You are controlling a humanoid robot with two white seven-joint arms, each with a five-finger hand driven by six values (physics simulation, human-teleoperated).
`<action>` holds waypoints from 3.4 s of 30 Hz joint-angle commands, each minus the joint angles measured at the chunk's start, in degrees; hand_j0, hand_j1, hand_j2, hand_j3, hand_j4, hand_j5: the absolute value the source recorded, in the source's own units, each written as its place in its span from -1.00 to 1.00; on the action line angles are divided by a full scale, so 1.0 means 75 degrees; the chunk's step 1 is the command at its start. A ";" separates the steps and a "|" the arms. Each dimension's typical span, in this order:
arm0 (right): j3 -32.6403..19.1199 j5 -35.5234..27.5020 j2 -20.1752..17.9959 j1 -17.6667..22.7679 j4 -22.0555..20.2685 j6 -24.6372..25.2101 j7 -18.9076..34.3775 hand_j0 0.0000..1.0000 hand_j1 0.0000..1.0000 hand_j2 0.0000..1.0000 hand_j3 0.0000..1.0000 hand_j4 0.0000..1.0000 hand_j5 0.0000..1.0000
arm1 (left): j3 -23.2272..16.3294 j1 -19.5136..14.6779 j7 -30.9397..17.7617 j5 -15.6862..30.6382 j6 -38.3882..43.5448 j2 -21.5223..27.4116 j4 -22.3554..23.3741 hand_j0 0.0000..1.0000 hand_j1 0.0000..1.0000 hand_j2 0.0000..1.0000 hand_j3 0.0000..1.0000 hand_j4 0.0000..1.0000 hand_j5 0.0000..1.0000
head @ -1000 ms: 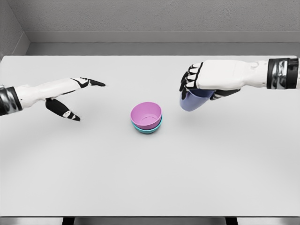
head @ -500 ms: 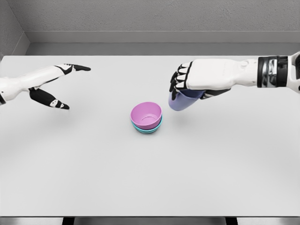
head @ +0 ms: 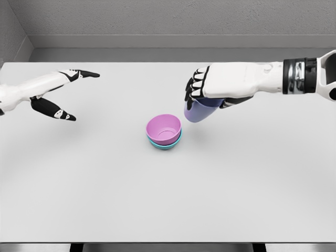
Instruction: Stacking bowl and cup with both arms
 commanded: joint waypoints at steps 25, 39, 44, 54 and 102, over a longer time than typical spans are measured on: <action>0.0098 0.0356 0.0712 -0.0188 0.0002 0.0021 0.0051 0.29 0.29 0.29 0.29 0.29 0.29 | -0.0004 0.0023 0.0026 -0.0008 0.0006 -0.0022 0.0021 1.00 1.00 1.00 1.00 1.00 1.00; 0.0368 0.0743 0.1345 -0.0293 0.0049 0.0021 0.0109 0.30 0.30 0.30 0.30 0.30 0.30 | -0.0016 0.0023 0.0002 -0.0008 0.0006 -0.0034 -0.0002 1.00 1.00 1.00 1.00 1.00 1.00; 0.0380 0.0790 0.1333 -0.0293 0.0049 0.0021 0.0109 0.30 0.30 0.30 0.30 0.30 0.30 | -0.0028 0.0023 0.0002 -0.0008 0.0006 -0.0034 -0.0002 1.00 1.00 1.00 1.00 1.00 1.00; 0.0380 0.0778 0.1298 -0.0340 0.0143 0.0021 0.0063 0.31 0.31 0.31 0.31 0.31 0.31 | -0.0051 0.0023 0.0002 0.0003 0.0006 -0.0057 -0.0014 1.00 1.00 1.00 1.00 1.00 1.00; 0.0462 0.0813 0.1497 -0.0305 0.0131 0.0021 0.0133 0.58 0.58 0.58 0.58 0.58 0.58 | -0.0016 0.0023 -0.0466 0.0074 0.0006 -0.0022 -0.0037 1.00 1.00 1.00 1.00 1.00 1.00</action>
